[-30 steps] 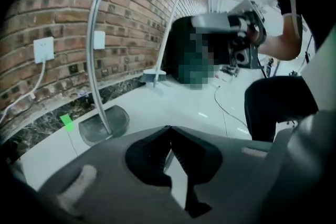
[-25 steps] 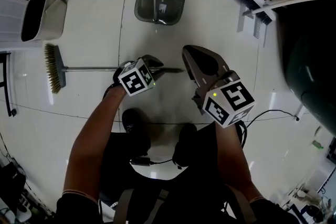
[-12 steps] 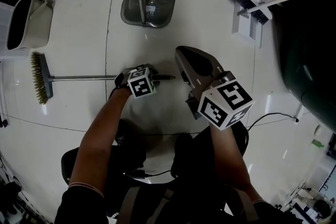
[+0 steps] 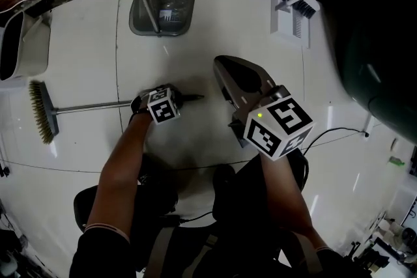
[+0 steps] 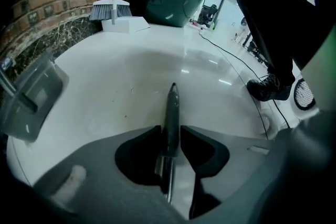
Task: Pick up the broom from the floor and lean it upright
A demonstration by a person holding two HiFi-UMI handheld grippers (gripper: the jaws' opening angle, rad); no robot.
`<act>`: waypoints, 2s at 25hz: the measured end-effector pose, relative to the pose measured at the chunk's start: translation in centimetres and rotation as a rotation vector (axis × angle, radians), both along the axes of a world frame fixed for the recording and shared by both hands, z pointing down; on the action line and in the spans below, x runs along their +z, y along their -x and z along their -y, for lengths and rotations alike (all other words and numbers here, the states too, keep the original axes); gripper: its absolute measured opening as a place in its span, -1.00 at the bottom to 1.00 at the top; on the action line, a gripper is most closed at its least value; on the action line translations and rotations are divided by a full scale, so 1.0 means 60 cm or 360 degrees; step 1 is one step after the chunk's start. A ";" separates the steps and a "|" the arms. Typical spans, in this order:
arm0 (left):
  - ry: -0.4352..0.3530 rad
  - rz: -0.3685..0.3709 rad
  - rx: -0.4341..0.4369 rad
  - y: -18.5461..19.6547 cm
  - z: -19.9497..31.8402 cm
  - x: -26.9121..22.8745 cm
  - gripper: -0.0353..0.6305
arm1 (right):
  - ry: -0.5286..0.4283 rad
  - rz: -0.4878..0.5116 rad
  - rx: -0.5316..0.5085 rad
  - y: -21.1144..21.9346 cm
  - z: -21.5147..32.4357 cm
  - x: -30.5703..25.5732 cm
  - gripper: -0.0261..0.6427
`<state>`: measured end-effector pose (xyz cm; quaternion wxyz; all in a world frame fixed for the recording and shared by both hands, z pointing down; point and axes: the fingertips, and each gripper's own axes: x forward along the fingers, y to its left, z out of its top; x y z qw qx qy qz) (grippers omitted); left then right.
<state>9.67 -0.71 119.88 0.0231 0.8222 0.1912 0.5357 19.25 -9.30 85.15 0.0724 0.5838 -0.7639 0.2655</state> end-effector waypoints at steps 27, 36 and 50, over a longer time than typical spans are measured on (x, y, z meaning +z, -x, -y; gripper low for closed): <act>-0.0371 -0.0657 -0.0389 0.069 0.302 -0.519 -0.63 | -0.0181 0.0035 -0.0119 0.048 0.041 -0.155 -0.91; -0.0549 -0.0762 -0.0682 0.209 0.361 -0.769 -0.63 | -0.0132 -0.0091 -0.0349 0.160 0.060 -0.347 -0.91; -0.0678 -0.0662 -0.1316 0.411 0.419 -1.029 -0.62 | -0.0081 -0.0130 -0.0414 0.309 0.097 -0.724 -0.91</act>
